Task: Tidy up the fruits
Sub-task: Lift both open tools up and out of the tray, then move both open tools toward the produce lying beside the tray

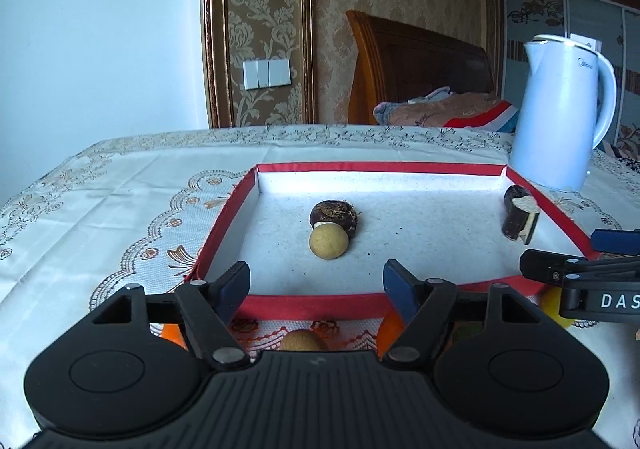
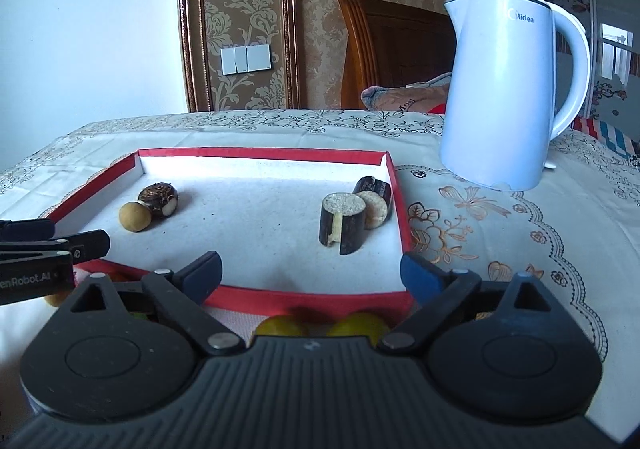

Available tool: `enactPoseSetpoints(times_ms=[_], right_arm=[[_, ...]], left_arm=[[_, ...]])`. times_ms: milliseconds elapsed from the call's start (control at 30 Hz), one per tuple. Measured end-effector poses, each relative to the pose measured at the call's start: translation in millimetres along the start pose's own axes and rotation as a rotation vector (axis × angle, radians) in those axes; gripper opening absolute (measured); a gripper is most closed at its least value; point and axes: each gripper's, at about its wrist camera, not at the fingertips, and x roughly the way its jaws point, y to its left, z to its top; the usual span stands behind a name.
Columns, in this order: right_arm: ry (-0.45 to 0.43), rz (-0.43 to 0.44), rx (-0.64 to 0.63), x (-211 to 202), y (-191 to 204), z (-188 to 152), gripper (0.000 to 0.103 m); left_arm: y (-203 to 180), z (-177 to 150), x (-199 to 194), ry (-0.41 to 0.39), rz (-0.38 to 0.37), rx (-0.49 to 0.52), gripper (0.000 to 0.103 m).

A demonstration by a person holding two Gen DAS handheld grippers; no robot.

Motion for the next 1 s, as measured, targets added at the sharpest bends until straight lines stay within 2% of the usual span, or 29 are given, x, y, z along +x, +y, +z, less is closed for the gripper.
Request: enactPoseSetpoints(times_ms=[100,433,667,800,1000], right_arm=[[-0.016,-0.008,-0.001,-7,0,-3,0.098],[-0.014,0.019,0.089,-24,-18,-11,0.099],[-0.039,0.006,0.081,-34,-19,-14,0.100],[-0.041,-0.046,0.071,-39,-23,-15,0.100],[-0.040,-0.071,0.106,-49,-44,-22,0.100]], left_arm=[[3,-4,-6,0.011,-0.030,-0.011,0.074],[15,-9,-13,0.021,-0.048,-0.056,0.074],[19,-15,-23,0.010,-0.044,-0.055,0.074],[17,-15,-20,0.024,-0.047,-0.037,0.074],[18,-15,-20,0.027,-0.048,-0.039,0.074]])
